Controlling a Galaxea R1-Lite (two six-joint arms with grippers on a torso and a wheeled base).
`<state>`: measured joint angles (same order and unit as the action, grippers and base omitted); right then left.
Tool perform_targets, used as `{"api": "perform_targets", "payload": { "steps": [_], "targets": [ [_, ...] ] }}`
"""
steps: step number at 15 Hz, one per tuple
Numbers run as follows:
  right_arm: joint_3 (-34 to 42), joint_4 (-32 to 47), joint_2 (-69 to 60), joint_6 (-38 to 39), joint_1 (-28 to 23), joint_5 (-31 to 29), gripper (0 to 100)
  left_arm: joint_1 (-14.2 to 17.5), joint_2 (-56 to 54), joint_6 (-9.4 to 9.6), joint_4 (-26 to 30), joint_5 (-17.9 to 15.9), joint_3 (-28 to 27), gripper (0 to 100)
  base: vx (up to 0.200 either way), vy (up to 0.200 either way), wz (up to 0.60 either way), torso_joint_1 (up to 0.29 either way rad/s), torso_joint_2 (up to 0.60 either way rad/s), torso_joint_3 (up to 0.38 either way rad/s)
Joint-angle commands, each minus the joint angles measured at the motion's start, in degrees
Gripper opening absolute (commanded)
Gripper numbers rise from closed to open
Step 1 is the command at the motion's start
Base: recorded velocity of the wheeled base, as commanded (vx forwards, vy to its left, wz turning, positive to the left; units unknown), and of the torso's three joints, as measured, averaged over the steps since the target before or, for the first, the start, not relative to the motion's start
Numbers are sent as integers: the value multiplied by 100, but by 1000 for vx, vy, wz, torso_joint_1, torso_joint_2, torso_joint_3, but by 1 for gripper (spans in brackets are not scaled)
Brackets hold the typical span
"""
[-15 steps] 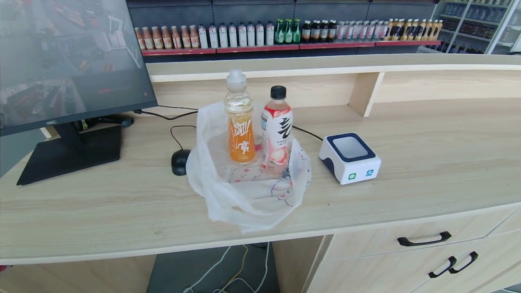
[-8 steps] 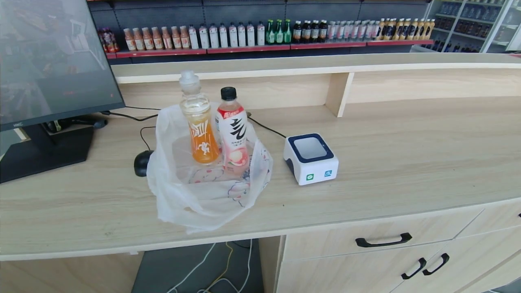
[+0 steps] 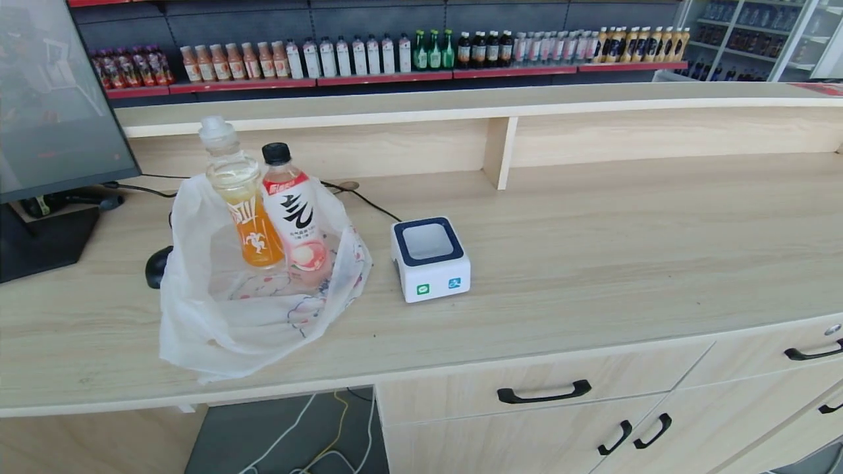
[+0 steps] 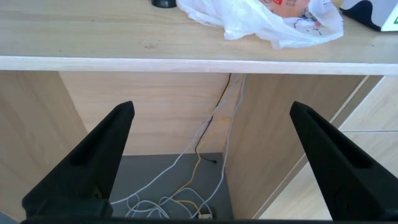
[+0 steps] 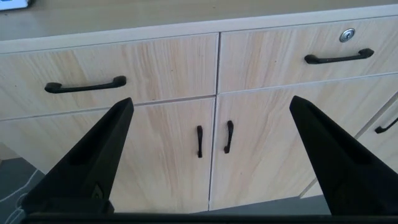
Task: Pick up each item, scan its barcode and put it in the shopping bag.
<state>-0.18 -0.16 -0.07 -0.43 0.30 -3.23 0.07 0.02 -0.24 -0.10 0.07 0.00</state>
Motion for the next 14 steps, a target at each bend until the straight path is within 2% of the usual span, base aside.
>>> {"api": "perform_targets", "payload": {
  "steps": [1,4,14],
  "targets": [
    [1,-2,7,8,5,-2,100,1,-2,-2,-8,1,0,100,0,-200,0,-2,-2,2],
    [1,-2,7,25,5,-2,100,1,-2,7,-8,1,0,100,0,-200,0,-1,2,1],
    [1,-2,7,25,5,-2,100,1,-2,42,-8,-7,0,100,0,0,0,0,0,0]
  ]
}}
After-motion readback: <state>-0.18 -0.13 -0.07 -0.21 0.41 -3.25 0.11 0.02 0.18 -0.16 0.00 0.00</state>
